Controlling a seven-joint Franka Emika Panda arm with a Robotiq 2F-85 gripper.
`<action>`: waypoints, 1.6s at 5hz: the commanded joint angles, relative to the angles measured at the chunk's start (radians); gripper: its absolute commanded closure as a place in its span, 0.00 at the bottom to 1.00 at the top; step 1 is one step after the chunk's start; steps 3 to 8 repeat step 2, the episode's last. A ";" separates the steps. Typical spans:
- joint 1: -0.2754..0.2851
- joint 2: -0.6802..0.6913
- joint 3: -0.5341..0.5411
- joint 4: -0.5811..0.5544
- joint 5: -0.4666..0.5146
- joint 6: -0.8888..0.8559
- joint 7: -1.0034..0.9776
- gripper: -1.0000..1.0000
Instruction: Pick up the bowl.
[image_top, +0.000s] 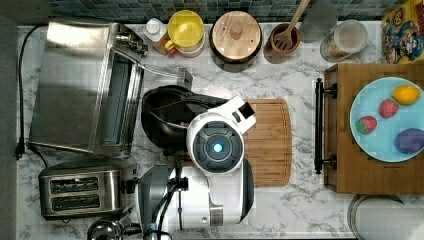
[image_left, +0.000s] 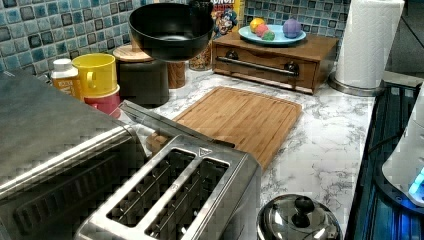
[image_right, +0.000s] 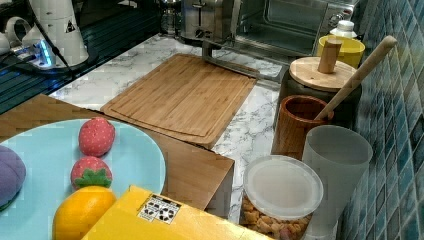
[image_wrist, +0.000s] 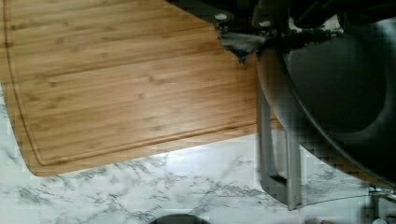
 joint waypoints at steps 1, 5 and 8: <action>0.004 -0.039 -0.022 0.098 0.017 0.011 -0.036 1.00; 0.001 -0.039 -0.020 0.098 0.017 0.011 -0.036 1.00; 0.001 -0.039 -0.020 0.098 0.017 0.011 -0.036 1.00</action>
